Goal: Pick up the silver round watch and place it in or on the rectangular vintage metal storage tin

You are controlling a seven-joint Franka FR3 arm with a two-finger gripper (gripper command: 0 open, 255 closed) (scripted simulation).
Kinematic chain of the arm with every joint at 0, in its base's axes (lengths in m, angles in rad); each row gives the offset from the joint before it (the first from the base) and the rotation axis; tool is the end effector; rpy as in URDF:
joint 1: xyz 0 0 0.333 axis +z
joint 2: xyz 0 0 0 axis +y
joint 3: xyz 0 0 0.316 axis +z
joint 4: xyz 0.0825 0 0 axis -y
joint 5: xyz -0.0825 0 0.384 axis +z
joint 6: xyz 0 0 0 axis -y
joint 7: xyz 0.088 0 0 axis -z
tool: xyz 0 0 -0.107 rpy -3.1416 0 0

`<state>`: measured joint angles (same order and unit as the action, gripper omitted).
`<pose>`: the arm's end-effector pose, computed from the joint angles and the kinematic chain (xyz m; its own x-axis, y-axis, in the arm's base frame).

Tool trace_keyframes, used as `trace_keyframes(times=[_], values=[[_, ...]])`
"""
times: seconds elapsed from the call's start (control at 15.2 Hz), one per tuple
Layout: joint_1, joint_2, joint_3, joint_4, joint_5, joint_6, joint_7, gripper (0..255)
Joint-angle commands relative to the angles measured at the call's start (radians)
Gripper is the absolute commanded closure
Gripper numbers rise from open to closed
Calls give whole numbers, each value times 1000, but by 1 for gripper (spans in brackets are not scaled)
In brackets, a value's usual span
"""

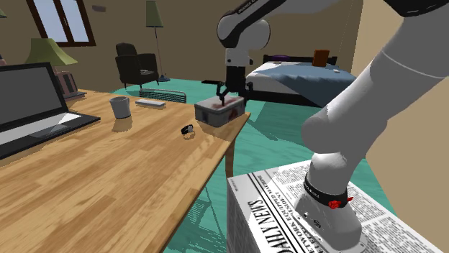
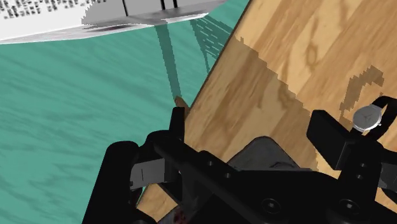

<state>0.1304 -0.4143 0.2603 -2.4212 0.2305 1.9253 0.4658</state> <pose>0.3745 0.1752 0.4485 0.9741 -0.1851 -0.1302 -0.1930 -0.9799 -0.0508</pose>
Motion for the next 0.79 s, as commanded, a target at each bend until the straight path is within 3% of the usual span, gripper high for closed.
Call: trace_keyframes(times=[0.0, 0.33, 0.73], values=[[7, 66, 37, 29, -4, 59, 40, 0], [20, 231, 118, 124, -54, 173, 150, 0], [48, 449, 184, 280, -190, 269, 313, 0]])
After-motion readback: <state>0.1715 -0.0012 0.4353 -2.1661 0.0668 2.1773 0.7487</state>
